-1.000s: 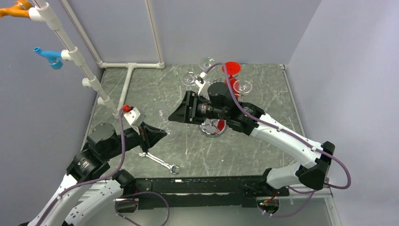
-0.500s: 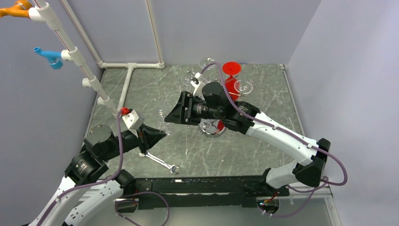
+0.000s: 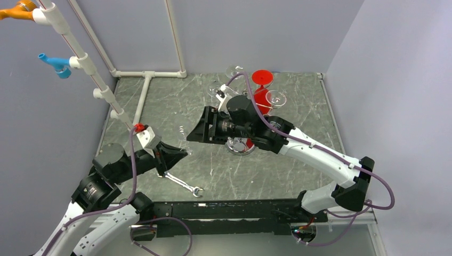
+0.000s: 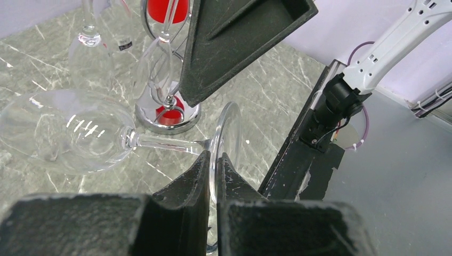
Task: Take the wine glass off the wine glass rack
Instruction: Place the wine glass at the center of the board.
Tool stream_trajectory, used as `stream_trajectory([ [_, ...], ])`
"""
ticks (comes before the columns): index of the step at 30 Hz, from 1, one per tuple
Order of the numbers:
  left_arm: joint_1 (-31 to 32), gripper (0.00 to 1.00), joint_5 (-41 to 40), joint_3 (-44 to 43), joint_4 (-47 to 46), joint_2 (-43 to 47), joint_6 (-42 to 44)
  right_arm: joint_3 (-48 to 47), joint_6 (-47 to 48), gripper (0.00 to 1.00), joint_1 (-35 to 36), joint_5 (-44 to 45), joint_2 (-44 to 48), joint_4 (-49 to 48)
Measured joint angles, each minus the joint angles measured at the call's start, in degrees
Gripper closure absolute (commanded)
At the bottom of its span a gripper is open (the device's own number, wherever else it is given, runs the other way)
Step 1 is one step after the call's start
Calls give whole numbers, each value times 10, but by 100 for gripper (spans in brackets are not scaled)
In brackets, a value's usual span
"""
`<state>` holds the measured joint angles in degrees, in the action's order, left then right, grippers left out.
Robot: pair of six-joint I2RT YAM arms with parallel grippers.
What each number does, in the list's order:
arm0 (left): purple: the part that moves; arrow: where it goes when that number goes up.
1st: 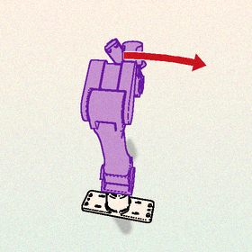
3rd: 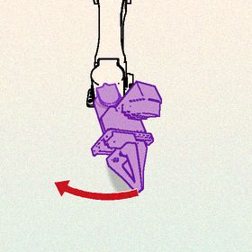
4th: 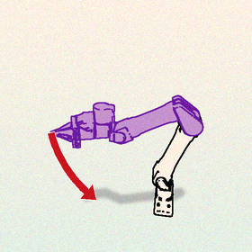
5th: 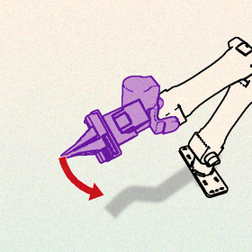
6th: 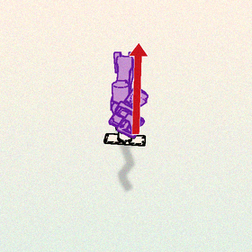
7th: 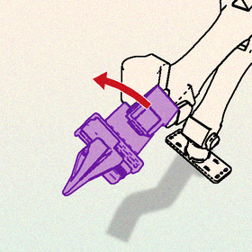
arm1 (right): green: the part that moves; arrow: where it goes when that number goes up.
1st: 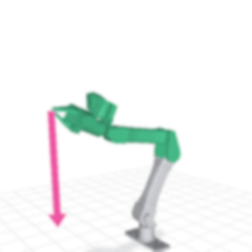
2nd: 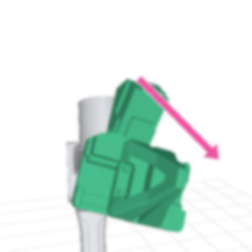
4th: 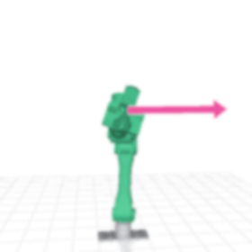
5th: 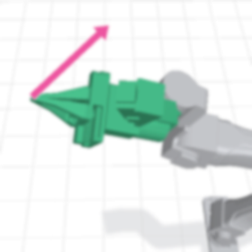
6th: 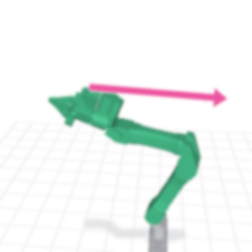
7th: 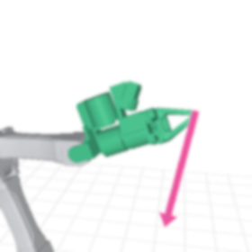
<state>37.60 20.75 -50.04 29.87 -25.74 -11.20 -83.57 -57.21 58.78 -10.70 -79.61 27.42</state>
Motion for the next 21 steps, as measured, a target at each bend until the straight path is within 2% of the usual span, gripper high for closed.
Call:
stream_trajectory([
  [21, 0, 100, 35, -26, 13, 35, 24, -60, 0, 37, 35, 24, -32, 39],
])
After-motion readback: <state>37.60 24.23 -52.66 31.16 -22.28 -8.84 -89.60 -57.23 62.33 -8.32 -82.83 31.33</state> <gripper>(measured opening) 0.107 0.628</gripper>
